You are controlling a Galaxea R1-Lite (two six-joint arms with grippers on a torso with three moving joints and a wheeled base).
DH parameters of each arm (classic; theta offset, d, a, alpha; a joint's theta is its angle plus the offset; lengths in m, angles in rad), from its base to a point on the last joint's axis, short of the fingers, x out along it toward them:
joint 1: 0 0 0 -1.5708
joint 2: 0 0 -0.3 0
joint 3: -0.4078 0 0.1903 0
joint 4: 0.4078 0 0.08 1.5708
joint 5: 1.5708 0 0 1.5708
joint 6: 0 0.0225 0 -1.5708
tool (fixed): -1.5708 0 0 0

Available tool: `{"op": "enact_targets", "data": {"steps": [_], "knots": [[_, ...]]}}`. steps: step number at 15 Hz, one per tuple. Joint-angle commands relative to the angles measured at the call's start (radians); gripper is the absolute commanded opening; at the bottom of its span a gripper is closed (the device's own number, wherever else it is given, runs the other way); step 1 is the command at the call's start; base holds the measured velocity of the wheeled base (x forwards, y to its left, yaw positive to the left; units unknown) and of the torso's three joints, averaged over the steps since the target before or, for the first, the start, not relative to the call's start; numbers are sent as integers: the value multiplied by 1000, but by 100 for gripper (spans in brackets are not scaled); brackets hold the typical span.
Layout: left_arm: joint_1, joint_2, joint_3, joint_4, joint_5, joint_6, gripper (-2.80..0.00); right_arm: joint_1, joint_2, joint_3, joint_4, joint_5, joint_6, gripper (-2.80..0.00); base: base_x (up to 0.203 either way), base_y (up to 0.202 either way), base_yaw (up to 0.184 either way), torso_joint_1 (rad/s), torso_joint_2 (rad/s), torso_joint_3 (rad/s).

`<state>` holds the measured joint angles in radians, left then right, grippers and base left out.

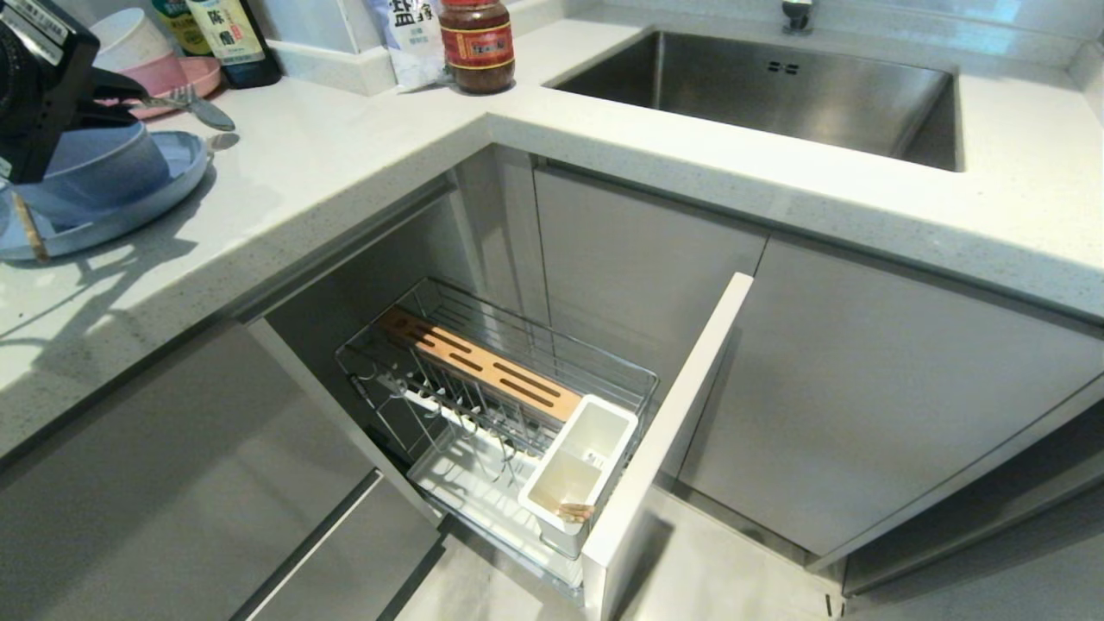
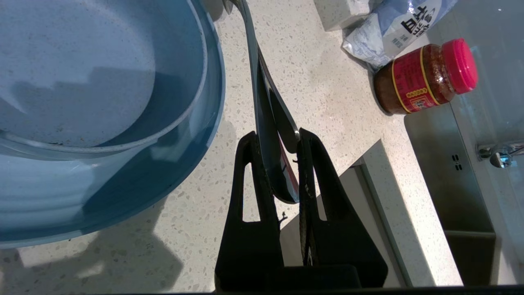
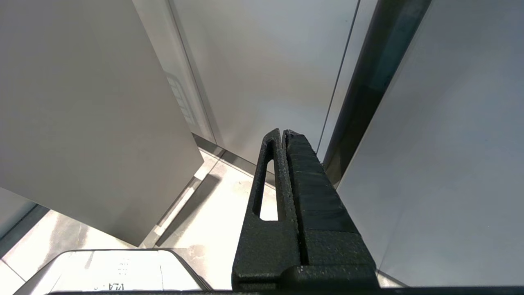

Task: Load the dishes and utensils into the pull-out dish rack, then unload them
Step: Take the spoon out of the cupboard

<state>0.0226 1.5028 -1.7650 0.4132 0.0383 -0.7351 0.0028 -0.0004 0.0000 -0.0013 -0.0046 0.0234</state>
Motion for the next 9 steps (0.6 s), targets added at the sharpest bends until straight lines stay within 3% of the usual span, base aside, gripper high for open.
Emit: {"op": "enact_targets", "data": {"steps": [1, 9], "knots": [[0, 2, 4, 3, 0, -4, -280, 0, -4, 2, 0, 0, 0, -280, 0, 0, 0, 0, 0, 0], [0, 8, 4, 3, 0, -3, -280, 0, -4, 2, 0, 0, 0, -280, 0, 0, 0, 0, 0, 0]]}}
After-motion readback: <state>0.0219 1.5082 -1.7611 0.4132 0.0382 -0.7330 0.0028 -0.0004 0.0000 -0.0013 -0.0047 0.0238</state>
